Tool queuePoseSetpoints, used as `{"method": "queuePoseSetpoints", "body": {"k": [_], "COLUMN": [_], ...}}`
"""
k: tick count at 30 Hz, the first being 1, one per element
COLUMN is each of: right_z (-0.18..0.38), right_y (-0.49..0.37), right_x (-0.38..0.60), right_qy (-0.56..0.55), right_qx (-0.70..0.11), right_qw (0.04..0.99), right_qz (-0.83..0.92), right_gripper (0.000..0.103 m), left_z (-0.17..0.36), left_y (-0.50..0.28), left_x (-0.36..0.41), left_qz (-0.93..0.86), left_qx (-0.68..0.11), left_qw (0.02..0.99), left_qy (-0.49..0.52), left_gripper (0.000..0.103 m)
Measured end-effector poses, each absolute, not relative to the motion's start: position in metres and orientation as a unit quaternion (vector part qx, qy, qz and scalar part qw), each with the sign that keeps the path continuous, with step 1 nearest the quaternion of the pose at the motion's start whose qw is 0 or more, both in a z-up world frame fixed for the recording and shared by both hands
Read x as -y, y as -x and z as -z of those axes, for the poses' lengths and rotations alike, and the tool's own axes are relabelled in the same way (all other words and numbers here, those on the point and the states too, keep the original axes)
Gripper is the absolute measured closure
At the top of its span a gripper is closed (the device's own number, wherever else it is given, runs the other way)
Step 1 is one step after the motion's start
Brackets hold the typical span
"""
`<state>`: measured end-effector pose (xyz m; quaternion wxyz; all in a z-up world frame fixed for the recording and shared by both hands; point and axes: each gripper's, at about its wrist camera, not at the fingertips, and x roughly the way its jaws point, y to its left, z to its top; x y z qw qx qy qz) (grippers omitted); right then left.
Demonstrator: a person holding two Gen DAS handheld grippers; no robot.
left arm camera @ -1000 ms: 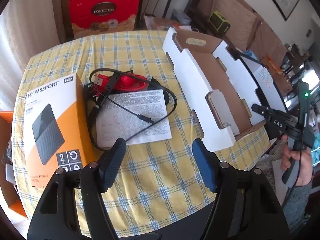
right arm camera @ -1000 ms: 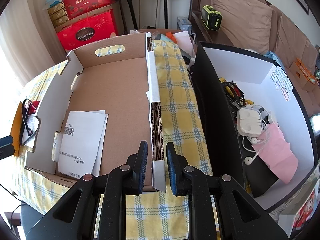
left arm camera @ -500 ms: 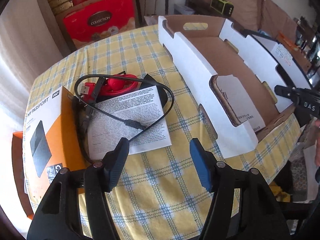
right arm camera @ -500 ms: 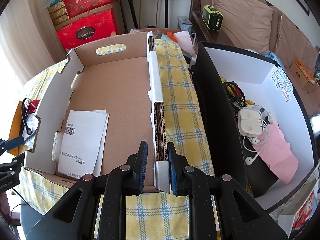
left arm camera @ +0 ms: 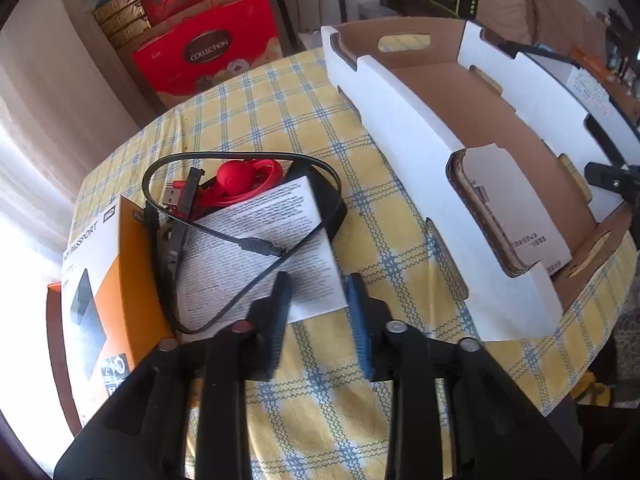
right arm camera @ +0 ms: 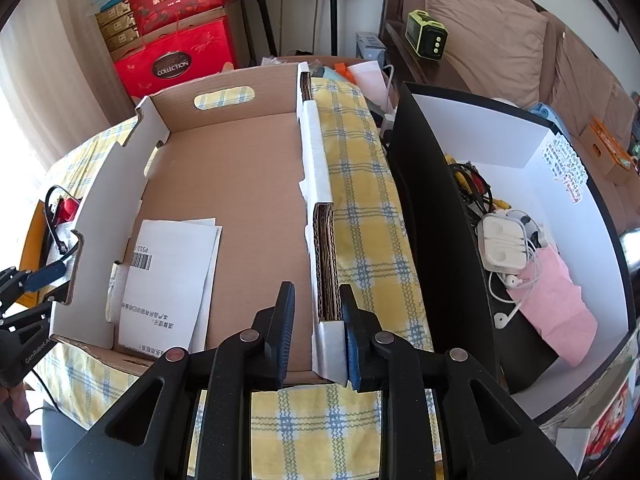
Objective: Organize objects
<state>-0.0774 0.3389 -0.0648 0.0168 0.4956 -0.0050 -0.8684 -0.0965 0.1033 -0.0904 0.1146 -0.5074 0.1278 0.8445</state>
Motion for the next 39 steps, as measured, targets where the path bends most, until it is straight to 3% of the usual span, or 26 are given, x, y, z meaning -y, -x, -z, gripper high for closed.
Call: {"method": "queuePoseSetpoints", "body": {"k": [2, 17, 22, 26, 27, 28, 31, 32, 39], "right_z": [0.065, 0.065, 0.065, 0.065, 0.065, 0.065, 0.065, 0.065, 0.065], "right_y": [0.078, 0.078, 0.078, 0.078, 0.078, 0.078, 0.078, 0.078, 0.077], "right_x": [-0.338, -0.339, -0.339, -0.338, -0.338, -0.339, -0.338, -0.338, -0.338], "right_qy": [-0.495, -0.495, -0.496, -0.496, -0.496, -0.495, -0.495, -0.494, -0.494], "right_qx": [0.003, 0.004, 0.004, 0.003, 0.003, 0.003, 0.004, 0.004, -0.003], "right_qw": [0.016, 0.017, 0.017, 0.018, 0.019, 0.019, 0.019, 0.019, 0.027], "right_qz": [0.869, 0.868, 0.868, 0.868, 0.868, 0.868, 0.869, 0.869, 0.869], "right_gripper": [0.08, 0.08, 0.08, 0.08, 0.08, 0.08, 0.08, 0.079, 0.076], "left_z": [0.083, -0.009, -0.023, -0.004, 0.006, 0.016, 0.046, 0.052, 0.078], "left_y": [0.096, 0.098, 0.097, 0.095, 0.093, 0.091, 0.088, 0.087, 0.091], "left_x": [-0.098, -0.034, -0.036, -0.049, -0.053, -0.055, -0.057, -0.057, -0.057], "left_qz": [-0.846, -0.835, -0.843, -0.832, -0.831, -0.828, -0.819, -0.819, -0.811], "left_qx": [-0.105, 0.104, 0.095, 0.042, 0.021, 0.005, -0.005, -0.005, -0.022], "left_qw": [0.125, 0.245, 0.246, 0.238, 0.224, 0.211, 0.182, 0.177, 0.145], "left_qy": [0.507, 0.482, 0.469, 0.5, 0.509, 0.52, 0.544, 0.546, 0.567], "left_gripper": [0.098, 0.103, 0.103, 0.102, 0.1, 0.09, 0.036, 0.029, 0.017]}}
